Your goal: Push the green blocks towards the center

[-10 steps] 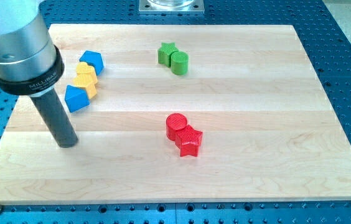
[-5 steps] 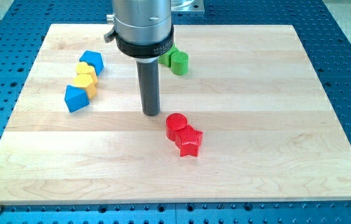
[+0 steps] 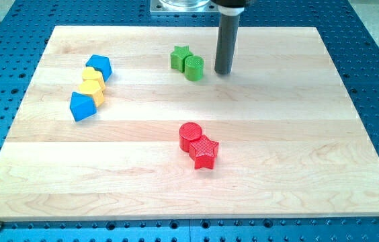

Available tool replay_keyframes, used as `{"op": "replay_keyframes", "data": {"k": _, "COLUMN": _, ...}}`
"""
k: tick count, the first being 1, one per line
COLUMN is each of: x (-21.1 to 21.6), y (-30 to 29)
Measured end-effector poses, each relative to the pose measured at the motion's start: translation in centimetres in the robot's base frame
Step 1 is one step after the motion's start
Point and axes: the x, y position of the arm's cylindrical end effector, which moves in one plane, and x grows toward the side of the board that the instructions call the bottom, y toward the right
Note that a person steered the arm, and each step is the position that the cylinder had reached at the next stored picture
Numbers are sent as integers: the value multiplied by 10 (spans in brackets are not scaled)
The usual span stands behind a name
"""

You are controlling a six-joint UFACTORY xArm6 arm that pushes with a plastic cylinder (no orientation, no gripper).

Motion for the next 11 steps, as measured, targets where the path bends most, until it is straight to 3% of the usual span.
{"op": "replay_keyframes", "data": {"k": 3, "x": -22, "y": -26}}
{"op": "replay_keyframes", "data": {"k": 4, "x": -48, "y": -55}}
{"op": "replay_keyframes", "data": {"k": 9, "x": 1, "y": -95}}
{"op": "replay_keyframes", "data": {"k": 10, "x": -11, "y": -60}}
{"op": "replay_keyframes", "data": {"k": 11, "x": 6, "y": 14}}
